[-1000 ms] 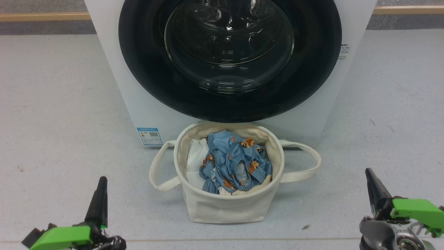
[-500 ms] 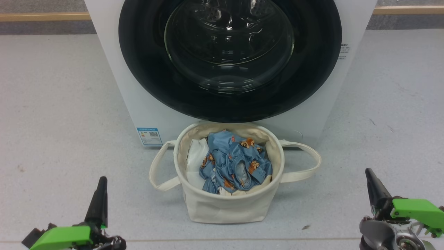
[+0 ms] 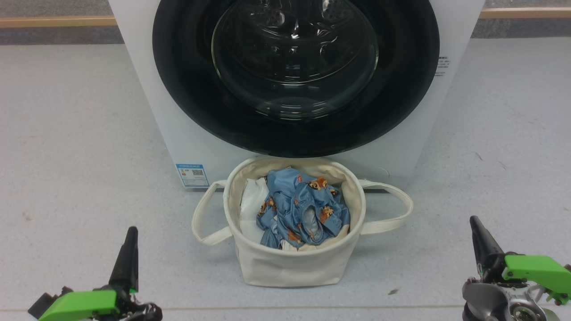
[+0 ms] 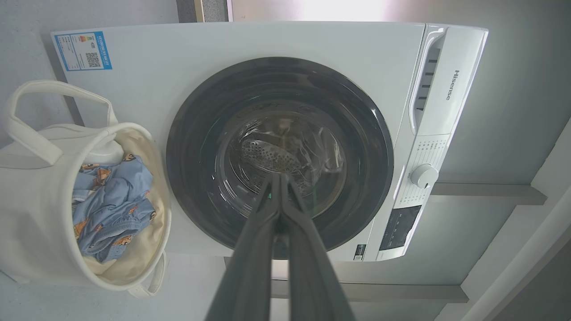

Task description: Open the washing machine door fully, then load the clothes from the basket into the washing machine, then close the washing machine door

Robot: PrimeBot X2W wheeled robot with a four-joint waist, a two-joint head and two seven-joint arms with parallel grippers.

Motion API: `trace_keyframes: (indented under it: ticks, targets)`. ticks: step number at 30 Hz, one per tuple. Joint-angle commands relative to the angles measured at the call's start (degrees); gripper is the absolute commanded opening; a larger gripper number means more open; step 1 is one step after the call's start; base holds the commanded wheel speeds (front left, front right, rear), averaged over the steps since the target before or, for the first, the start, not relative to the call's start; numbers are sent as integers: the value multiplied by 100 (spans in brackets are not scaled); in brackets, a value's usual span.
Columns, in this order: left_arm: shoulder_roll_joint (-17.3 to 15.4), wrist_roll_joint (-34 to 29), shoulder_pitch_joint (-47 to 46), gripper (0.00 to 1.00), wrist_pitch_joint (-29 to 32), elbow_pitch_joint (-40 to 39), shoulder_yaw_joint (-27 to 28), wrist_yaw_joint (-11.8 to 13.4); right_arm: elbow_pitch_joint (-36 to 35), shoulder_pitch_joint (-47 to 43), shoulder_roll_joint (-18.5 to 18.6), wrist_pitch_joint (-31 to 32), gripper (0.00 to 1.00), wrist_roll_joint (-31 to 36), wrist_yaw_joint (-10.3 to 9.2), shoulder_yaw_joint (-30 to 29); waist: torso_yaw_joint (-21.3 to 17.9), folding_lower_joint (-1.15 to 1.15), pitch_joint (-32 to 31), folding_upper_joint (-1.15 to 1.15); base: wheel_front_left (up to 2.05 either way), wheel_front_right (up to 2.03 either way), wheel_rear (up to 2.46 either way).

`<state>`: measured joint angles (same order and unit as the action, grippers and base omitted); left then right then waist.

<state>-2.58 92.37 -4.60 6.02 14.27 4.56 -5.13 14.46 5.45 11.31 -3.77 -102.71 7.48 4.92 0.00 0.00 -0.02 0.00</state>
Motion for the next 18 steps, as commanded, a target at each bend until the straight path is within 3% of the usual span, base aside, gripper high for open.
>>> trace_keyframes:
  ticks: [1, 18]
  targets:
    - [-33, -23, -169, 0, 45, -209, 202, -49, -165, 97, 114, 4, 0, -41, 1, 122, 0, 0, 0, 0, 0, 0, 0]
    - [-33, -23, -169, 0, 46, -209, 202, -48, -165, 97, 114, 4, 0, -41, 1, 122, 0, 0, 0, 0, 0, 0, 0]
